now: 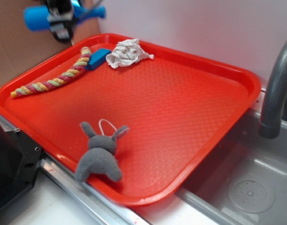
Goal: Grab the blue bottle.
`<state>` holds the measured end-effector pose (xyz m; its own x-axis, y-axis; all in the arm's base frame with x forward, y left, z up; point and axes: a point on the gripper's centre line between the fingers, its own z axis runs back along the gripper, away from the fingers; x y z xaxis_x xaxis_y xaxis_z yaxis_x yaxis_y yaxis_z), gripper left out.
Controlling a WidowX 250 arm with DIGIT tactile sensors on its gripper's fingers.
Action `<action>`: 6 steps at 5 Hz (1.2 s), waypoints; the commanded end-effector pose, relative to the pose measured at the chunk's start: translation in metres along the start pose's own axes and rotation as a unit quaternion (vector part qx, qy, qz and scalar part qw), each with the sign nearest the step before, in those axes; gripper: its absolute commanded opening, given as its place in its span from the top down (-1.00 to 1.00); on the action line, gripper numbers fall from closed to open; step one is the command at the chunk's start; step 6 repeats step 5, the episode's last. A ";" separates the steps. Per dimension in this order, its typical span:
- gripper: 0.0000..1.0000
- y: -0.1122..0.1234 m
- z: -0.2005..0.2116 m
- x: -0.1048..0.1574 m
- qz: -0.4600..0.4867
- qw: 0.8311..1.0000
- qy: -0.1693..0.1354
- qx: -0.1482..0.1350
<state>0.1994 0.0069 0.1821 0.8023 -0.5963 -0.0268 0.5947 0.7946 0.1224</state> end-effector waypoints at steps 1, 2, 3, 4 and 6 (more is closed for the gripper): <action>1.00 0.004 0.070 0.024 0.249 0.964 -0.040 -0.087; 1.00 0.012 0.070 0.026 0.346 0.933 -0.050 -0.081; 1.00 0.018 0.063 0.027 0.448 0.891 -0.045 -0.050; 1.00 0.017 0.062 0.027 0.454 0.889 -0.046 -0.050; 1.00 0.014 0.064 0.026 0.447 0.891 -0.056 -0.054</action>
